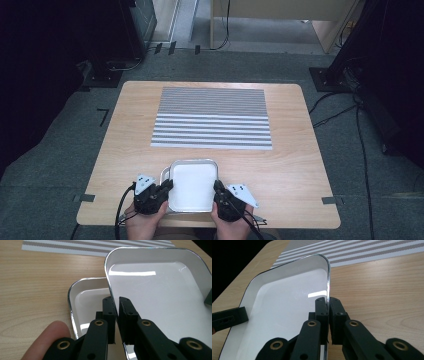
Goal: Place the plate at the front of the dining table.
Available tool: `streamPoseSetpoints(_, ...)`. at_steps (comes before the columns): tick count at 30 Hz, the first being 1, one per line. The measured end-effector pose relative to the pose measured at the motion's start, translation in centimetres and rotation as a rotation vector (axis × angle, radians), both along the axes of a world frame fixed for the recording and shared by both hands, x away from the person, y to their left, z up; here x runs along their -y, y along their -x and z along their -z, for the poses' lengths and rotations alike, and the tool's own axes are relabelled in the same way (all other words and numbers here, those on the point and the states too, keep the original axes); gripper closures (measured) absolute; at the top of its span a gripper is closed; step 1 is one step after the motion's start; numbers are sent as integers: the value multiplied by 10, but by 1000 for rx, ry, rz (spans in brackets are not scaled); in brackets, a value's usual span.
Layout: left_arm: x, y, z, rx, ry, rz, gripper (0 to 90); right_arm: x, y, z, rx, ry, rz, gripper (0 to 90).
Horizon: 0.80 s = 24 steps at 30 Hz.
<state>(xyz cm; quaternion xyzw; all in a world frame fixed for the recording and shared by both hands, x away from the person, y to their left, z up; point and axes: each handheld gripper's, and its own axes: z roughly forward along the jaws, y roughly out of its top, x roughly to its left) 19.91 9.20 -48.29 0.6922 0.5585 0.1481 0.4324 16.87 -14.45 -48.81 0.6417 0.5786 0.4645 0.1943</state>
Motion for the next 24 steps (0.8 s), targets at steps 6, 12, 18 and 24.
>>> streamPoseSetpoints(6, 4, -1, -7, 17, 11, -3, 849, 5, -1, -9, 24, 5, -7, 879)
streamPoseSetpoints(12, 7, -7, -16, 31, 14, -2, 854, 9, -6, -15, 39, 2, -17, 877)
streamPoseSetpoints(18, 14, -14, -25, 46, 7, 2, 854, 16, -13, -23, 62, 5, -20, 878)
streamPoseSetpoints(24, 19, -19, -28, 48, 13, -1, 853, 22, -20, -27, 69, 15, -30, 878)
